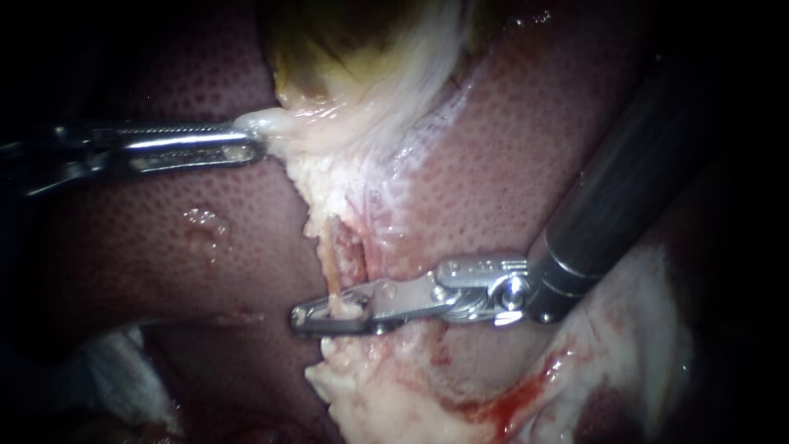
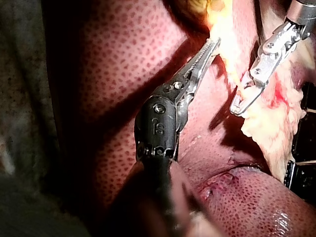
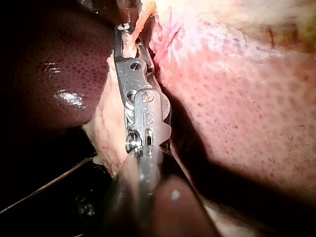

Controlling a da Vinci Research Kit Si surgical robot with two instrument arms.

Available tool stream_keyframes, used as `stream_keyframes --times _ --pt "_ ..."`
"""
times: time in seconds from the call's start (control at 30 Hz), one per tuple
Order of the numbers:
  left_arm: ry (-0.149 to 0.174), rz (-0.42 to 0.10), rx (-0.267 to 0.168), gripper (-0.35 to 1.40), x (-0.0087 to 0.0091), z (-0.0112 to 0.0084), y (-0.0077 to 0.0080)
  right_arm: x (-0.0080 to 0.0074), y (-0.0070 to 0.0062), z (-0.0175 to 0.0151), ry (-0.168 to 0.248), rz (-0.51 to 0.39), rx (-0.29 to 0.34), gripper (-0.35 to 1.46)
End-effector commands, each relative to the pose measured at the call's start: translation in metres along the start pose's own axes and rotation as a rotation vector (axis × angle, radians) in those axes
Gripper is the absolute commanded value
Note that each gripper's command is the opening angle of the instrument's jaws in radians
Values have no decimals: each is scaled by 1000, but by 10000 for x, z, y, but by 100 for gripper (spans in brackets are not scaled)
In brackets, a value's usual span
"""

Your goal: Clipping first clip left tube

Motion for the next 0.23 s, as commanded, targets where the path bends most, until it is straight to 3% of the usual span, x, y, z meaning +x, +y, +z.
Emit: stream_keyframes --times 0.03,0.23 --pt "0 0 1 -35 0 0 0 0 0 0 0 0 0 -35" --pt "0 0 0 -35 0 0 -1 -1 2 -1 0 0 0 -35"
